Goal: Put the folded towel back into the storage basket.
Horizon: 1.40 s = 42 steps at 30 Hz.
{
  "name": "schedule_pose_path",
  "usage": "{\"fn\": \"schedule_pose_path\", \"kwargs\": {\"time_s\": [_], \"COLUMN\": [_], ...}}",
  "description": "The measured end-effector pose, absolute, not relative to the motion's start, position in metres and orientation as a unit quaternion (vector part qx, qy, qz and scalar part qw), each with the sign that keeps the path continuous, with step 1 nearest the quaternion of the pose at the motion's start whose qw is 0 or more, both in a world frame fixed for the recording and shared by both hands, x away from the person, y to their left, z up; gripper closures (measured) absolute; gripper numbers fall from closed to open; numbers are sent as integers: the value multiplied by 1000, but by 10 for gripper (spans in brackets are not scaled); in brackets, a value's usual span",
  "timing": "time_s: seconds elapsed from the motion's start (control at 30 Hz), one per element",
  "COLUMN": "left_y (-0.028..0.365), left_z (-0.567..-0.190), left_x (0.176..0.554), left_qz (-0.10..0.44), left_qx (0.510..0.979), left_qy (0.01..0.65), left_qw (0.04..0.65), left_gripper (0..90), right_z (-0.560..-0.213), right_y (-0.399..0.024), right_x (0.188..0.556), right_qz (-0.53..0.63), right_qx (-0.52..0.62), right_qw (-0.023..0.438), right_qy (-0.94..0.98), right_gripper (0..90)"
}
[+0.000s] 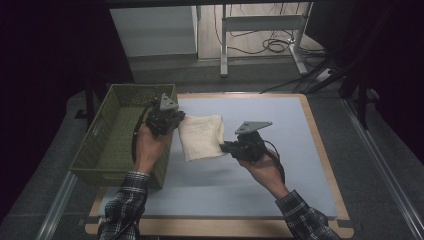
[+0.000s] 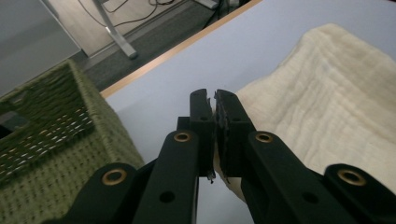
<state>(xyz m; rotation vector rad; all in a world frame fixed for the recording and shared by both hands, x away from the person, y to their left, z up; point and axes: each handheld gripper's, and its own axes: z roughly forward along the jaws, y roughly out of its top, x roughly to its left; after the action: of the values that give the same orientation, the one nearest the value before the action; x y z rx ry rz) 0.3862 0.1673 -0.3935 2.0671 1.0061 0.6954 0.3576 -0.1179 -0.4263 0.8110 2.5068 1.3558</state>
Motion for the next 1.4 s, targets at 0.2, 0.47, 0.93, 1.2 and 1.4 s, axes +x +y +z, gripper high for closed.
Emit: {"fn": "schedule_pose_path", "kwargs": {"time_s": [0.2,0.47,0.93,1.2,1.4], "left_y": [181,193,222,249,270], "left_z": [-392,-384,-371,-369,-368], "left_x": [387,384,378,374,369], "left_qz": [287,304,328,340,349], "left_qx": [795,791,779,768,760], "left_qy": [402,406,422,441,454], "left_qw": [352,342,327,315,307], "left_gripper": [863,863,862,862,862], "right_z": [-423,-416,-402,-402,-402], "right_y": [-105,-92,-60,-31,-5], "right_x": [363,366,370,373,372], "right_qz": [456,460,472,474,477], "right_qx": [270,264,250,241,231], "right_qw": [79,71,60,54,46], "right_qy": [844,845,843,845,846], "right_gripper": [829,828,828,828,828]}}
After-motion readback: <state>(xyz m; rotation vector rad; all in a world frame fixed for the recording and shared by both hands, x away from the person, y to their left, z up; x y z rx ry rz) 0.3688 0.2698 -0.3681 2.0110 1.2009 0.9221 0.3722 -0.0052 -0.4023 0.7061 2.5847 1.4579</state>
